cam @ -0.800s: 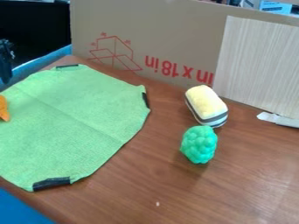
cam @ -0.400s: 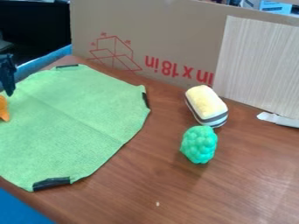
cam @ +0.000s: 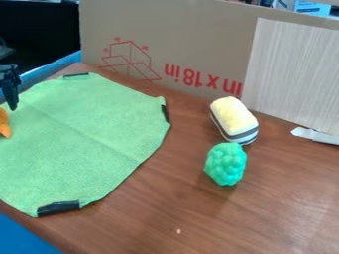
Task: Put the orange figure on the bottom right of the table
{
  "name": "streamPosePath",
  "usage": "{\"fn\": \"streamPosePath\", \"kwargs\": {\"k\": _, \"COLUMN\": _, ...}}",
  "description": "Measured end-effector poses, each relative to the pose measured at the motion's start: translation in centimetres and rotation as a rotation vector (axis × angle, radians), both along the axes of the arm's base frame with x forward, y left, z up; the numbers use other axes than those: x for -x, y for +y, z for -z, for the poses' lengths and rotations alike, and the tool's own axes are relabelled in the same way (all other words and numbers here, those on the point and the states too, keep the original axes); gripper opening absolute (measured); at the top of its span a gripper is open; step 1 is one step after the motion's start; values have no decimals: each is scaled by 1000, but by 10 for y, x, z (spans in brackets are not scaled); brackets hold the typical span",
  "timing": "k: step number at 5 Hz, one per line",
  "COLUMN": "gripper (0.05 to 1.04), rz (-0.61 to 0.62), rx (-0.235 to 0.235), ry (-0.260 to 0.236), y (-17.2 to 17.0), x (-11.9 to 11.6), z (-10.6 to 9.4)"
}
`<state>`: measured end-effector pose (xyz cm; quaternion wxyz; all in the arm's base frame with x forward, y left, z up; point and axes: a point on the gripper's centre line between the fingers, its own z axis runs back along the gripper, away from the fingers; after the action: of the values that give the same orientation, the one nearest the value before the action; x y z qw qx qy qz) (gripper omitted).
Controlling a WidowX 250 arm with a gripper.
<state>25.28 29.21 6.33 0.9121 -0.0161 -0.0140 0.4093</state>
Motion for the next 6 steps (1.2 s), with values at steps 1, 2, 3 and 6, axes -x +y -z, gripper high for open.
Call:
{"fn": "streamPosePath", "kwargs": {"k": 1, "gripper": 1001, "rz": -8, "rx": 1, "ry": 16, "y": 3, "x": -3, "z": 8}}
{"fn": "streamPosePath", "kwargs": {"k": 2, "gripper": 953, "rz": -21, "rx": -12, "ry": 25, "y": 5, "x": -5, "z": 11}}
{"fn": "streamPosePath", "kwargs": {"k": 3, "gripper": 677, "rz": -29, "rx": -1, "ry": 44, "y": 3, "x": -6, "z": 20}}
{"fn": "streamPosePath", "kwargs": {"k": 6, "gripper": 368, "rz": 6, "rx": 47, "ry": 14, "y": -15, "x": -1, "z": -4}}
